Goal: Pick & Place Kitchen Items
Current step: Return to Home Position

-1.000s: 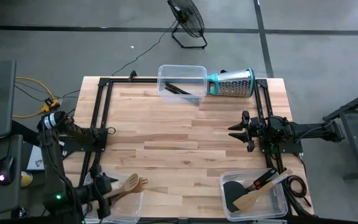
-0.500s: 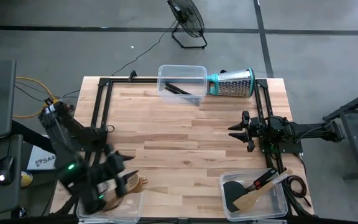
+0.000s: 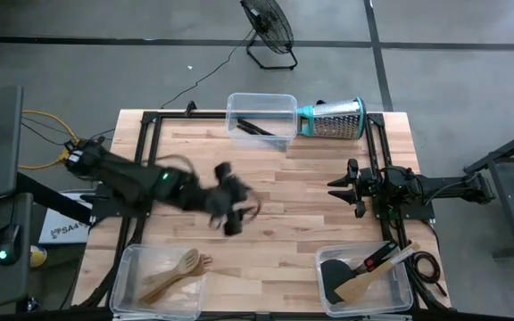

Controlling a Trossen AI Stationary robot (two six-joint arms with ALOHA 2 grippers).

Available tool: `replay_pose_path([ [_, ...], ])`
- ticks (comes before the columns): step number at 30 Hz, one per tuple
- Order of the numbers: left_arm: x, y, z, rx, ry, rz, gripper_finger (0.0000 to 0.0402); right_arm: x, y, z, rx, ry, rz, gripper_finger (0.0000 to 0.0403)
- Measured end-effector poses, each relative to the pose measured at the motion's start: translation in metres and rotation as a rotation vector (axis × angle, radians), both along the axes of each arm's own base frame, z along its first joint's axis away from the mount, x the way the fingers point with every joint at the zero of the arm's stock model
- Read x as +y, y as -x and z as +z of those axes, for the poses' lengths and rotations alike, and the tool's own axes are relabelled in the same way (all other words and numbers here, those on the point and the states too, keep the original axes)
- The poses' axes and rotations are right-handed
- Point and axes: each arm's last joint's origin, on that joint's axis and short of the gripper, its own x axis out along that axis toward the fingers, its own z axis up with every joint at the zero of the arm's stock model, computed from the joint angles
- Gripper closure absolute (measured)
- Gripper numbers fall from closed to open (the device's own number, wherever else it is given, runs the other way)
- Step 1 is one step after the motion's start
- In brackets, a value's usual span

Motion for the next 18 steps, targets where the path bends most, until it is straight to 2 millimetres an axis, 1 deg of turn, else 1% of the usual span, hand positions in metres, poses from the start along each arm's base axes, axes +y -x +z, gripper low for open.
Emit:
replay_pose_path([
  [3,0.029,-0.016,-0.012,-0.02,0.033,-0.03,0.0165,0.0,0.0,0.0,0.0,0.0,0.0,0.0286],
  [7,0.064,-0.026,-0.027,-0.071,0.053,-0.044,0.0165,0.0,0.0,0.0,0.0,0.0,0.0,0.0286],
  [9,0.078,-0.024,-0.04,-0.065,0.051,-0.037,0.0165,0.0,0.0,0.0,0.0,0.0,0.0,0.0286],
  [11,0.091,-0.024,-0.053,-0.096,0.06,-0.024,0.0165,0.0,0.0,0.0,0.0,0.0,0.0,0.0286],
  [13,0.099,-0.016,-0.069,-0.094,0.067,-0.007,0.0165,0.0,0.0,0.0,0.0,0.0,0.0,0.0286],
  [15,0.105,-0.01,-0.081,-0.133,0.078,0.003,0.0165,0.0,0.0,0.0,0.001,0.0,0.0,0.0286],
  [18,0.111,0.007,-0.102,-0.168,0.11,0.016,0.0165,0.0,0.0,-0.001,0.007,0.0,-0.001,0.0286],
])
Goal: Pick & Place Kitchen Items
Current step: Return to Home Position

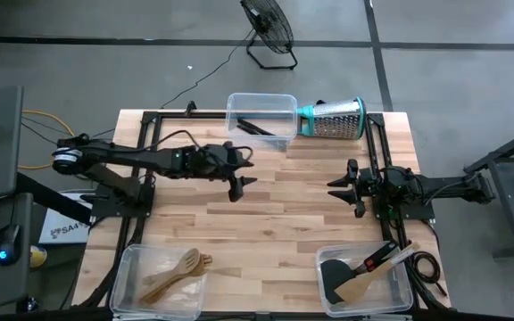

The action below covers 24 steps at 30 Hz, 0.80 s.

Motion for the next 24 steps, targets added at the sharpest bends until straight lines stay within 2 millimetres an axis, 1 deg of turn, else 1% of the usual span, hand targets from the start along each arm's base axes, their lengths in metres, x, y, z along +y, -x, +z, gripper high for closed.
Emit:
replay_pose_path([
  [3,0.002,0.022,-0.02,-0.037,0.029,0.008,0.0165,0.0,0.0,0.0,0.002,0.0,0.001,0.0286],
  [6,0.002,0.043,-0.035,-0.077,0.034,0.007,0.0165,0.0,-0.001,0.0,0.002,0.0,0.001,0.0286],
  [9,0.0,0.064,-0.045,-0.123,0.031,0.006,0.0165,0.0,-0.001,-0.001,0.015,0.0,0.0,0.0286],
  [17,0.001,0.119,-0.064,-0.24,0.023,0.001,0.0165,0.0,-0.002,-0.002,0.026,0.0,-0.001,0.0286],
  [24,0.002,0.154,-0.072,-0.36,-0.003,-0.121,0.0165,0.0,-0.002,-0.002,0.026,0.001,-0.001,0.0286],
])
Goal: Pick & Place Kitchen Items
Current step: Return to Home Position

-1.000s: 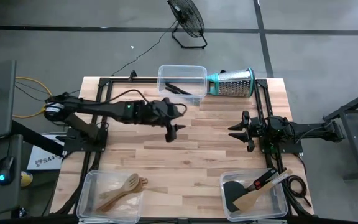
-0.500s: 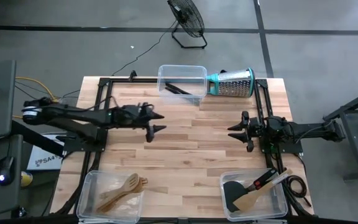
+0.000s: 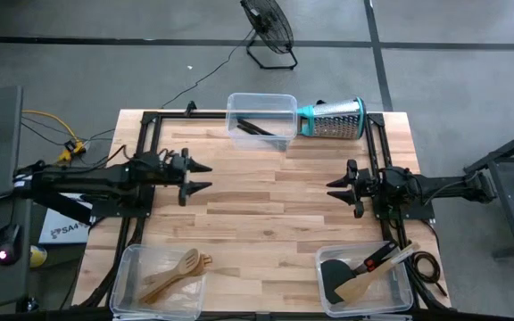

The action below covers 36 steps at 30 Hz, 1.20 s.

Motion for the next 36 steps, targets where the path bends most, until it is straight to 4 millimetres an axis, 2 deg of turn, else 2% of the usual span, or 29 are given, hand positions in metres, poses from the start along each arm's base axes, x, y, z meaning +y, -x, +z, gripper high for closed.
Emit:
replay_pose_path([
  [9,-0.006,0.027,-0.03,-0.098,0.022,-0.036,0.0165,0.0,0.0,0.0,0.0,0.0,0.001,0.0286],
  [15,-0.008,0.037,-0.028,-0.183,0.026,-0.055,0.0165,0.0,0.0,0.0,0.0,0.0,0.001,0.0286],
  [23,-0.009,0.046,-0.037,-0.122,-0.008,-0.052,0.0165,0.0,0.0,0.0,0.0,0.0,0.001,0.0286],
  [36,-0.009,0.046,-0.036,-0.136,0.013,-0.051,0.0165,0.0,0.0,0.0,0.0,0.0,0.0,0.0286],
])
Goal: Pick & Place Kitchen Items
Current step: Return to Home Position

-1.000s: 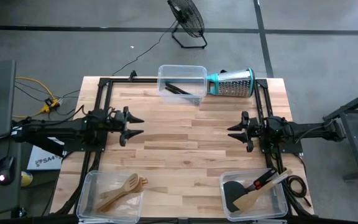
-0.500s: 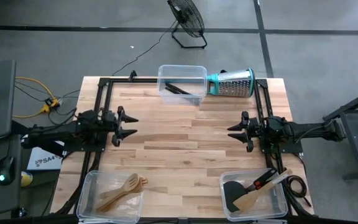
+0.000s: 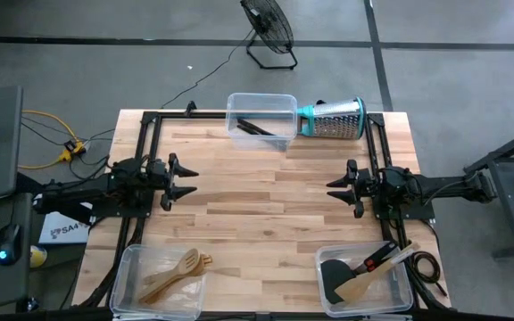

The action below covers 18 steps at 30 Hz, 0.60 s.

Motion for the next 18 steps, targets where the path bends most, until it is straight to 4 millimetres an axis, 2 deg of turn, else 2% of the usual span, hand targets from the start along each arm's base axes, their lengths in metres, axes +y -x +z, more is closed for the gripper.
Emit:
replay_pose_path([
  [18,0.0001,0.0,-0.0011,0.012,0.002,0.004,0.0165,0.0,0.0,0.0,0.0,0.0,0.0,0.0286],
])
